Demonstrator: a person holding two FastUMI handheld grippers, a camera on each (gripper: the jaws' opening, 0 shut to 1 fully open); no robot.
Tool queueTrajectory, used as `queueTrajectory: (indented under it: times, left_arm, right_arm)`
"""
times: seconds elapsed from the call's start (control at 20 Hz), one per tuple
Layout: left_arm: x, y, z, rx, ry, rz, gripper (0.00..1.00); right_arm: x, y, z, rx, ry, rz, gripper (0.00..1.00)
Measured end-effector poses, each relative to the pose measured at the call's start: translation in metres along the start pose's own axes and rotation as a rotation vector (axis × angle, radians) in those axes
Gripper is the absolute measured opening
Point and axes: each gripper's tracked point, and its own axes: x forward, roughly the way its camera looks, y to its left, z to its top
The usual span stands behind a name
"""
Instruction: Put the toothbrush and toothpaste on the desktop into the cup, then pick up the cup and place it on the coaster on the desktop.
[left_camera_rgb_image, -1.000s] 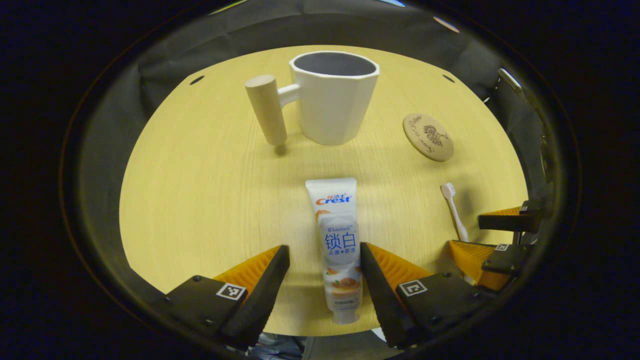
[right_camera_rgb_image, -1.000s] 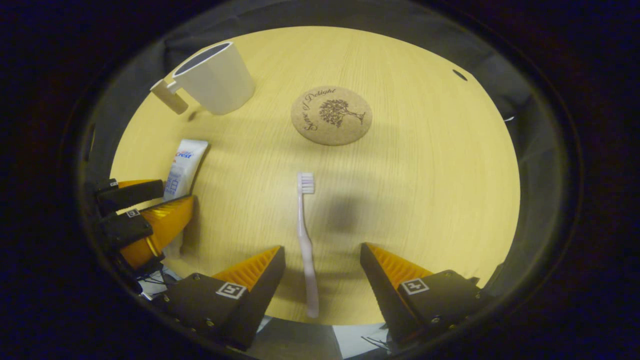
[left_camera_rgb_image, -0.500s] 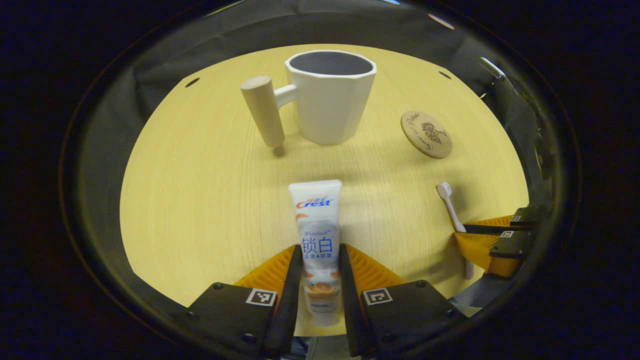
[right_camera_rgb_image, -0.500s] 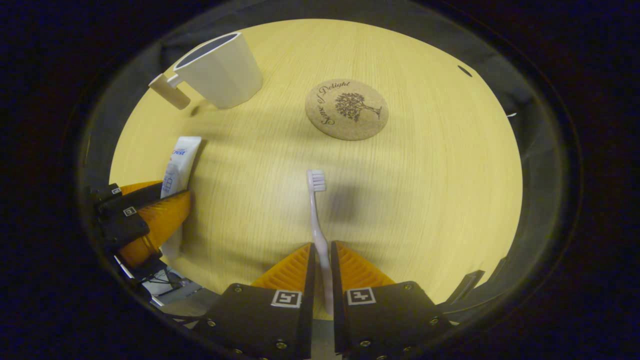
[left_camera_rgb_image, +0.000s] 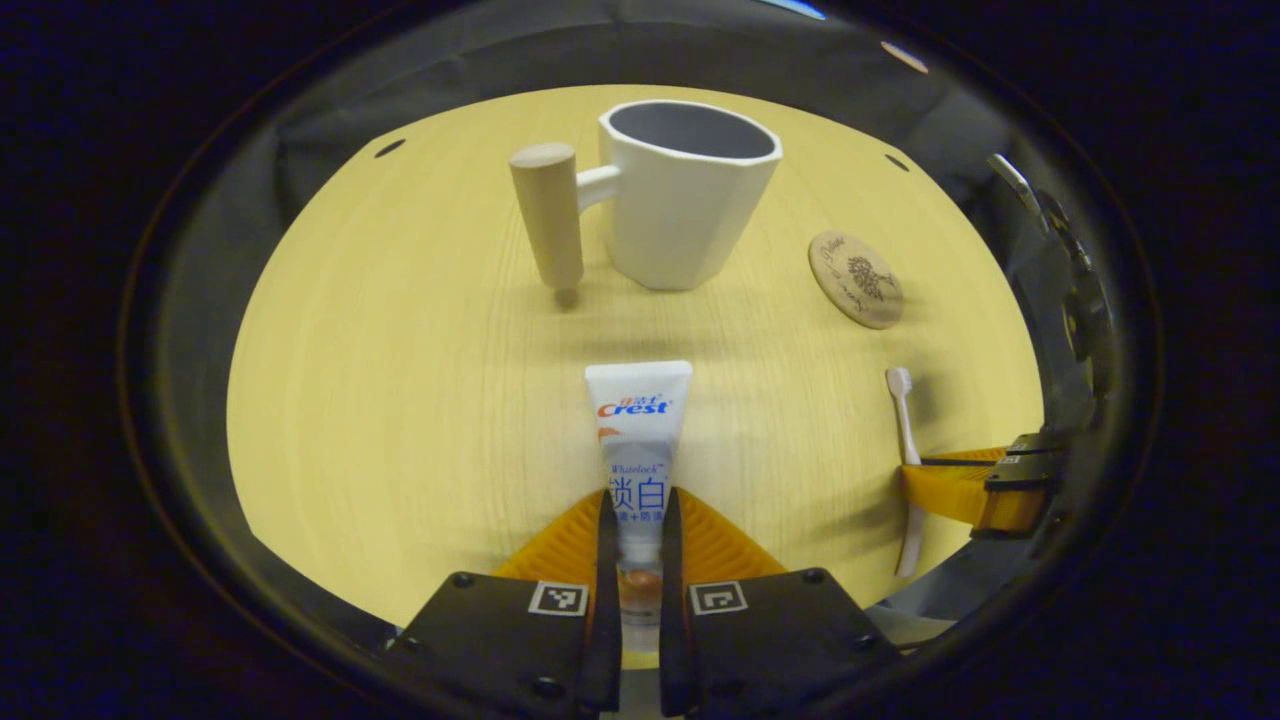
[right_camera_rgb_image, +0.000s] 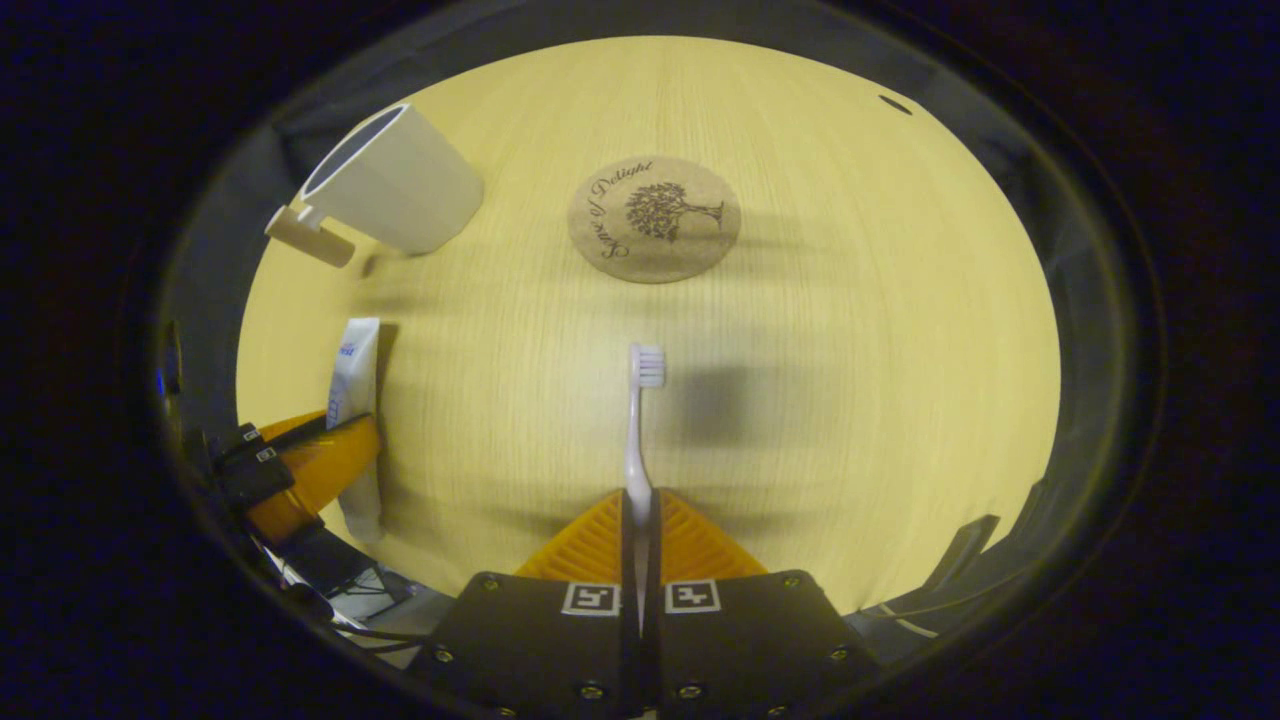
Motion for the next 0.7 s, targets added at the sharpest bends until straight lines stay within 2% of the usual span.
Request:
queueTrajectory:
  times: [0.7]
  left_arm:
    - [-0.031,-0.008,0.014,-0.011,-0.055,-0.087,0.23]
  right_arm:
    - [-0.018,0.003,0.013,0.087,-0.044,0.079,0.02]
